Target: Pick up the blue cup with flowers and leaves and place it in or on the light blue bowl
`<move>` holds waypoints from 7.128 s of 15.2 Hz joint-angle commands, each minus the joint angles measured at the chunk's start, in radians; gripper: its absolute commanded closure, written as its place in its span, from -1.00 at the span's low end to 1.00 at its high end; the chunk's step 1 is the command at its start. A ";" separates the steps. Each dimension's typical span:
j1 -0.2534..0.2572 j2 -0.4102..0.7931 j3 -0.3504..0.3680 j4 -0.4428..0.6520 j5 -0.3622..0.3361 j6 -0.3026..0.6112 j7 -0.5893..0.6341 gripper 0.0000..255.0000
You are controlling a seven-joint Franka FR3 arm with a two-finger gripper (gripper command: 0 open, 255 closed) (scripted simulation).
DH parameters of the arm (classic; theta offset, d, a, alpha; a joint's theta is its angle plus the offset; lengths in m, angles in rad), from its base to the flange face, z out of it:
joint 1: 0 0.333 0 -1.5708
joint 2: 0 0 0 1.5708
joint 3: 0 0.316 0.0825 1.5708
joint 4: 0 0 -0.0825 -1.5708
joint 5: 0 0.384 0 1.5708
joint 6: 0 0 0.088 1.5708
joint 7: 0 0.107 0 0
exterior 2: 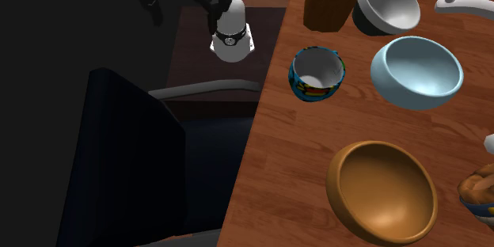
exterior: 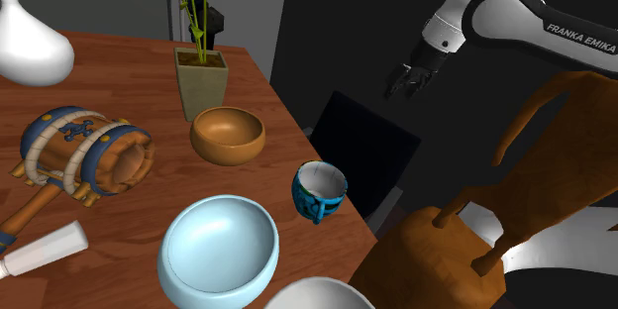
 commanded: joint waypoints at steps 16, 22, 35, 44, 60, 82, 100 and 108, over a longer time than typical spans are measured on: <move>0.098 -0.010 0.283 -0.243 0.221 0.128 0.362 -1.00; 0.139 0.054 0.386 -0.280 0.306 0.207 0.478 -1.00; 0.144 0.080 0.406 -0.352 0.322 0.305 0.475 -1.00; 0.144 0.080 0.406 -0.352 0.322 0.305 0.475 1.00; 0.132 0.048 0.369 -0.185 0.289 0.106 0.483 1.00; 0.125 0.134 0.401 0.138 0.281 -0.120 0.570 1.00; 0.121 0.577 0.799 0.564 0.206 -0.076 1.010 1.00; 0.027 0.532 0.881 0.440 0.252 0.027 0.973 1.00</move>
